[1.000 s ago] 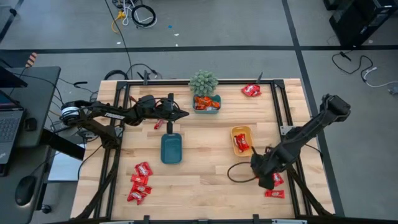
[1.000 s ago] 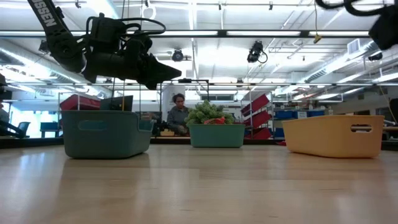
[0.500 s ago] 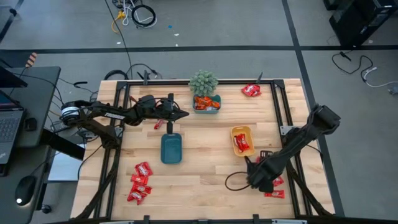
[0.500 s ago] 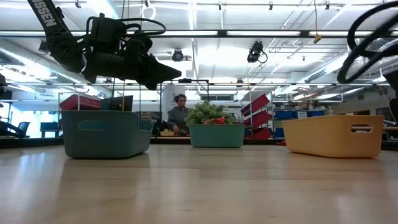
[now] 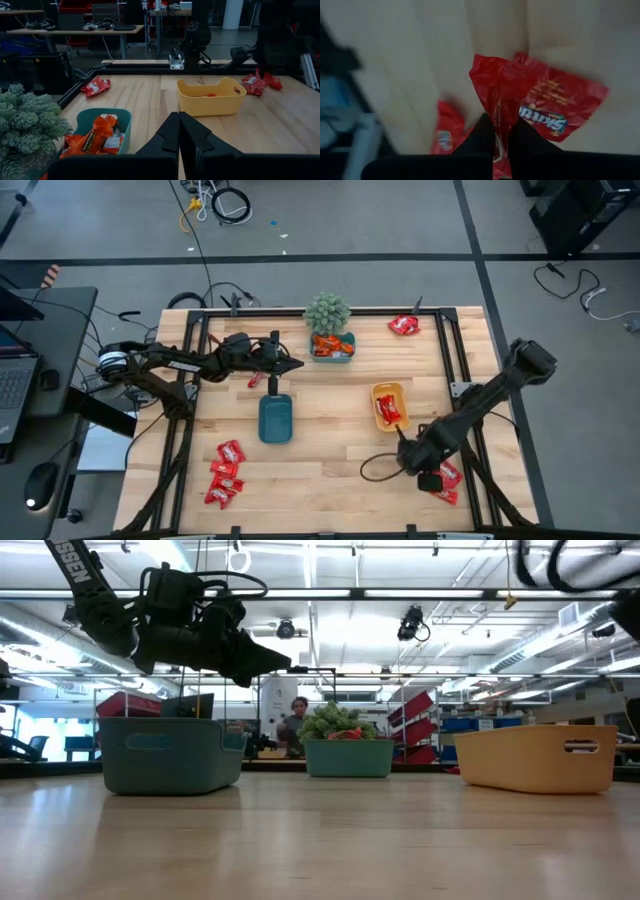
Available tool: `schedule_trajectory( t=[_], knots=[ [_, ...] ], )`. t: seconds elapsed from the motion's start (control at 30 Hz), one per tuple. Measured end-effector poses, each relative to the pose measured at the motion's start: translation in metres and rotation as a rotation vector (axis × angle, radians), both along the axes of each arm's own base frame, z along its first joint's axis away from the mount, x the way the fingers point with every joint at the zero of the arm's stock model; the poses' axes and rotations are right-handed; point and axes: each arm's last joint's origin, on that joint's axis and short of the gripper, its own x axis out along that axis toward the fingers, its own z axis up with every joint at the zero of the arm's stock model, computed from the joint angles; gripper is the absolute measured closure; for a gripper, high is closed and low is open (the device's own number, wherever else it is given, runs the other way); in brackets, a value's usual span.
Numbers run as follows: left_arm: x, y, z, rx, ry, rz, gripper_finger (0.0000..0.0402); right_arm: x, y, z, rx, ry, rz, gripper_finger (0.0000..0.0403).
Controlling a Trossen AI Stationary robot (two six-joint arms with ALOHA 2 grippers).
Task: Sort candy
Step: Put the red chocolate into the yellow bin
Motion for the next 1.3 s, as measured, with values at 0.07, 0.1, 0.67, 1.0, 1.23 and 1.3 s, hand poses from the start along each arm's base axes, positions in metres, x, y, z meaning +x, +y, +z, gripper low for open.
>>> schedule_trajectory(
  t=[0.07,0.1,0.67,1.0,1.23,1.3],
  knots=[
    [0.0,0.0,0.0,0.0,0.001,0.0,0.0396,0.003,-0.01,0.013,0.005,-0.055,-0.061,0.0383],
    [0.0,0.0,0.0,0.0,0.0,0.0,0.0396,0.004,-0.016,0.018,0.0,-0.085,-0.102,0.0379],
    [0.0,0.0,0.0,0.019,0.0,-0.001,0.0396,0.029,-0.14,0.028,-0.164,-0.206,-0.73,0.0356],
    [0.0,0.0,0.0,0.022,0.0,-0.001,0.0396,0.031,-0.155,0.002,-0.061,-0.288,-0.712,0.0278],
    [0.0,0.0,0.0,0.02,0.0,-0.001,0.0396,0.027,-0.139,0.025,0.004,-0.303,-0.566,0.0216],
    [0.0,0.0,0.0,0.02,0.0,-0.001,0.0396,0.023,-0.126,0.038,0.015,-0.31,-0.495,0.0204]
  ],
)
